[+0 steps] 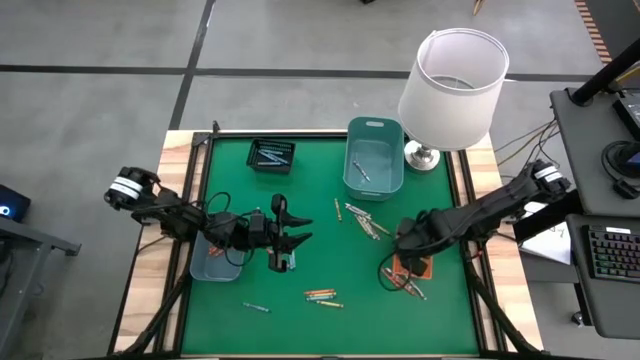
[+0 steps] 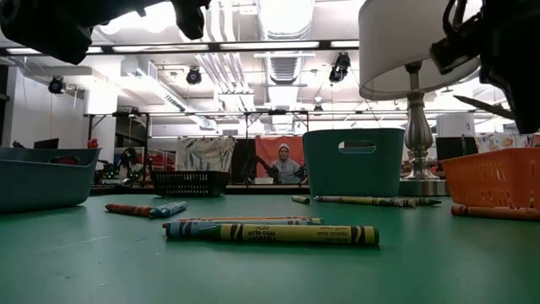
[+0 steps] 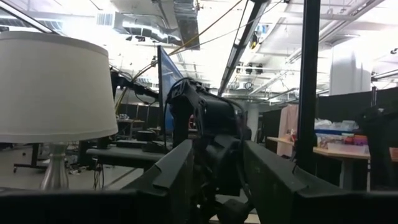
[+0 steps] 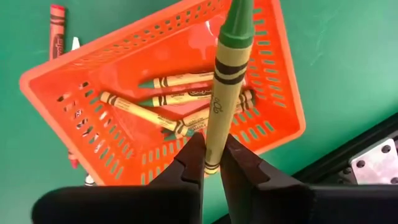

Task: Sort crayons
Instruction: Put the green crayon into the orange bin, then put the orange crayon into the blue bin

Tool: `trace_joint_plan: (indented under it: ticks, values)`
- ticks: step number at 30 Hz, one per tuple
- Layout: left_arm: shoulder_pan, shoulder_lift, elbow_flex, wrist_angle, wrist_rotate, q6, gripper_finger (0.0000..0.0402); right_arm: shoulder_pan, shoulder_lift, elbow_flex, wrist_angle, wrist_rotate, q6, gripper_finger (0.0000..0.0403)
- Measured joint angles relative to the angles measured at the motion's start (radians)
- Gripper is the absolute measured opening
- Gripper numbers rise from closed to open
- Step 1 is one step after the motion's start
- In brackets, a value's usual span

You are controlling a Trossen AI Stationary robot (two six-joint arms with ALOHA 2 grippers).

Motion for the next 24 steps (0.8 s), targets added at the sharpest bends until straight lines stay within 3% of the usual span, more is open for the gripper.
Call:
trace_joint_plan:
  ticks: [13, 19, 24]
  values:
    - [0.000, 0.000, 0.001, -0.024, -0.001, 0.010, 0.0125, 0.000, 0.038, -0.001, 0.001, 0.015, 0.006, 0.0117]
    - [0.000, 0.000, 0.008, -0.048, -0.034, -0.029, 0.0125, 0.000, 0.037, 0.023, 0.000, 0.015, 0.006, 0.0119]
    - [0.000, -0.007, 0.052, -0.232, -0.117, -0.098, 0.0125, 0.000, 0.037, 0.082, 0.001, 0.016, -0.012, 0.0112]
